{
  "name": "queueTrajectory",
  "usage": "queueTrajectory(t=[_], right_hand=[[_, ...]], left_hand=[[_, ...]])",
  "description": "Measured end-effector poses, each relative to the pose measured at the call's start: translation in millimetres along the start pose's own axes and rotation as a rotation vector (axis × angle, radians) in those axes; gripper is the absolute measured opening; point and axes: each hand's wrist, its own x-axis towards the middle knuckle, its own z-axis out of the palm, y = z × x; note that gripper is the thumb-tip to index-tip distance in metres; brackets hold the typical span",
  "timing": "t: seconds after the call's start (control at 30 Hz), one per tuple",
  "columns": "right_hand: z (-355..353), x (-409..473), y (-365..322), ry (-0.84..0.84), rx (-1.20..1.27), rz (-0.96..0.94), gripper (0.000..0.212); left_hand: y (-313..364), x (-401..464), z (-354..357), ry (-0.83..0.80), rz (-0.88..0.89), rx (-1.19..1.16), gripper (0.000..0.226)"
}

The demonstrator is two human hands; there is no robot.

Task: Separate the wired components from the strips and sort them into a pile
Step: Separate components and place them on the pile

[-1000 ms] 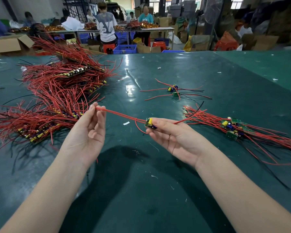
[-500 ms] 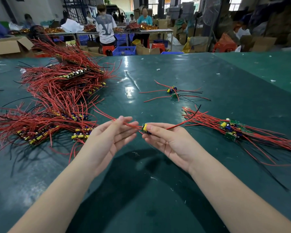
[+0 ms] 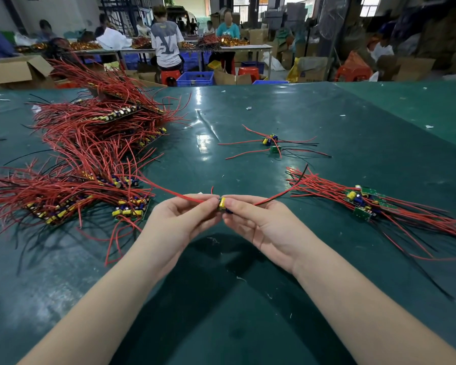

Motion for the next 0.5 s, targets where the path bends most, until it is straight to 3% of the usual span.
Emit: queueTrajectory(t=[0.17, 0.27, 0.37, 0.5], right_hand=[[2.0, 0.1, -2.1, 0.052, 0.122, -0.021, 0.007], [1.4, -0.5, -2.9, 0.062, 0.087, -0.028, 0.020], [0.5, 0.2, -3.3, 0.118, 0.029, -0.048, 0.018], [-1.5, 1.4, -2.5, 0.126, -0.026, -0.129, 0.016]], left_hand=[[0.0, 2.4, -2.8, 0.026, 0.064, -0.005, 0.017], [0.6, 2.4, -2.0, 0.037, 0.102, 0.005, 0.019], [1.9, 2.3, -1.6, 0.053, 0.124, 0.000, 0.017], [2.2, 0.8, -0.4, 0.025, 0.106, 0.065, 0.039]])
